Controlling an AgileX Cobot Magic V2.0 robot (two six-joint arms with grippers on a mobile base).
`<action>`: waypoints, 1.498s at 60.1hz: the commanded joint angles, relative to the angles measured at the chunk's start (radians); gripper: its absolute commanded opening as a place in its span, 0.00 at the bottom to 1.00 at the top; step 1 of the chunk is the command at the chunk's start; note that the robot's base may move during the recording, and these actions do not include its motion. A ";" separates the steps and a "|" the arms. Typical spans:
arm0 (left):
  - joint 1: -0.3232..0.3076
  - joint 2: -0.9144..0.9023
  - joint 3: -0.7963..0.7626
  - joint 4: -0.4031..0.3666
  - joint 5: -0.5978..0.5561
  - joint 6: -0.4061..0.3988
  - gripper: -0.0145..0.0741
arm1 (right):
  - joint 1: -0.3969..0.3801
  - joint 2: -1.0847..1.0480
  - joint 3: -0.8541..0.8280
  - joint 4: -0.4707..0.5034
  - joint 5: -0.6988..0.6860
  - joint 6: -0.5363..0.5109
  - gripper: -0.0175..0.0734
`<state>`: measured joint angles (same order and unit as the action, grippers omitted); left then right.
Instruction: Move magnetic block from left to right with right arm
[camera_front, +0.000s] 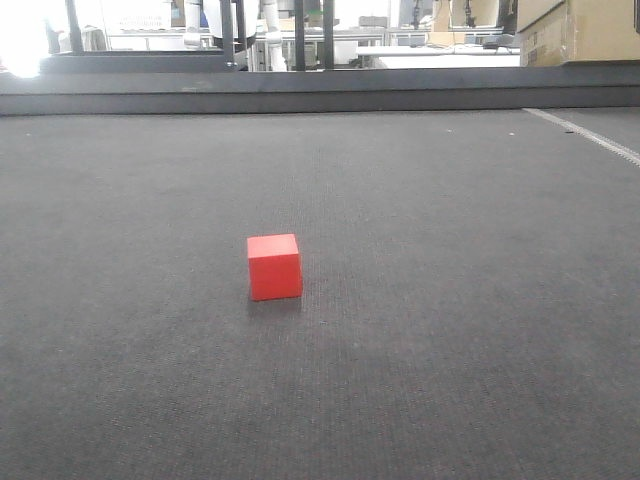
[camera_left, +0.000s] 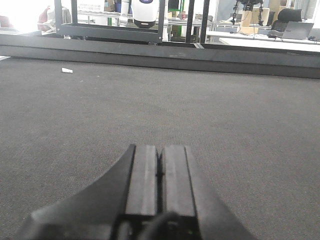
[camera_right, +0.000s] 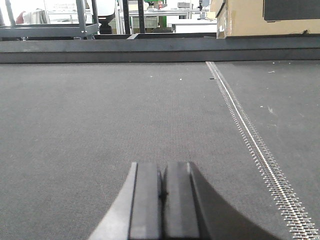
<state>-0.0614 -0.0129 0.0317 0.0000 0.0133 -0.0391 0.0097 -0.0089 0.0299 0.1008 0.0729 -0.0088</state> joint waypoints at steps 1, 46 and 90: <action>0.002 -0.014 0.009 0.000 -0.090 -0.008 0.03 | -0.005 -0.020 -0.004 -0.006 -0.088 -0.001 0.27; 0.002 -0.014 0.009 0.000 -0.090 -0.008 0.03 | -0.005 -0.020 -0.004 -0.035 -0.147 -0.015 0.27; 0.002 -0.014 0.009 0.000 -0.090 -0.008 0.03 | 0.008 0.206 -0.559 0.104 0.194 0.009 0.70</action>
<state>-0.0614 -0.0129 0.0317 0.0000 0.0133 -0.0391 0.0097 0.1249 -0.4615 0.1720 0.3032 0.0000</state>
